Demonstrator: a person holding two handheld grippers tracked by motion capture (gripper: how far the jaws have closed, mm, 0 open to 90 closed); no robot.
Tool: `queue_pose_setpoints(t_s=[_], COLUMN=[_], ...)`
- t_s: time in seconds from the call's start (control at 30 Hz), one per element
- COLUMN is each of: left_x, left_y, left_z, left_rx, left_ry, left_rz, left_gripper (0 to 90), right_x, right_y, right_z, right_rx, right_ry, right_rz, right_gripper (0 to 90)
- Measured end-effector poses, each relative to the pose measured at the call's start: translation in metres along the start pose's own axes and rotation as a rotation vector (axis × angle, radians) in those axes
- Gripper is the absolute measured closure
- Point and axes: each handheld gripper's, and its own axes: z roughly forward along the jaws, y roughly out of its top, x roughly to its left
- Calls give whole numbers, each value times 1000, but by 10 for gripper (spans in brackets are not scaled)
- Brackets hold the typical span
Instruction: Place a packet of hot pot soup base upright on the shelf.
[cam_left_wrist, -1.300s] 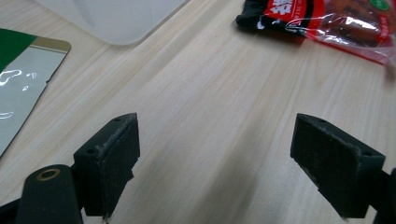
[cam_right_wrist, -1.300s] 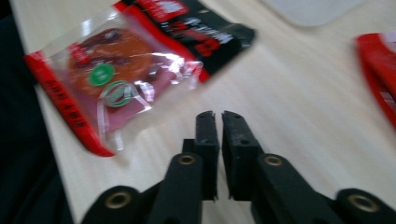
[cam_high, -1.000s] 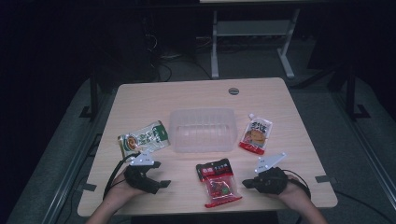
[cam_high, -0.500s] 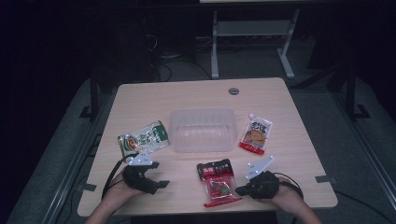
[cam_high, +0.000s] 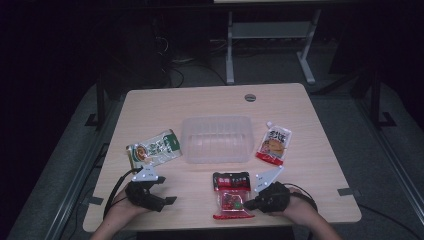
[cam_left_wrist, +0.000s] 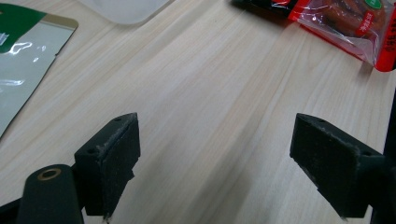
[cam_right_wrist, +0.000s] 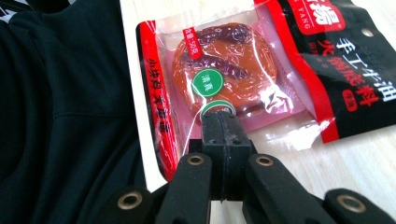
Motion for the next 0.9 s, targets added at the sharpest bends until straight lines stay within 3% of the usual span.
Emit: queue_pose_setpoints(t_s=[0.23, 0.5, 0.57, 0.7, 0.9], left_x=[-2, -3, -4, -6, -8], left_y=[-4, -4, -4, -2, 5], left_z=[-4, -6, -4, -3, 1], left_rx=[4, 8, 5, 13, 7], left_ry=[14, 14, 8, 2, -18], left_rz=[-6, 3, -6, 18, 40], left_gripper=[157, 157, 157, 158, 181], right_x=[4, 6, 5, 4, 6], right_y=[16, 27, 28, 24, 17], right_z=[13, 22, 19, 14, 13], right_rx=[-5, -13, -24, -41, -19], right_ry=[30, 27, 15, 5, -5], right_rz=[-38, -64, -66, -57, -43], right_gripper=[898, 899, 899, 899, 898])
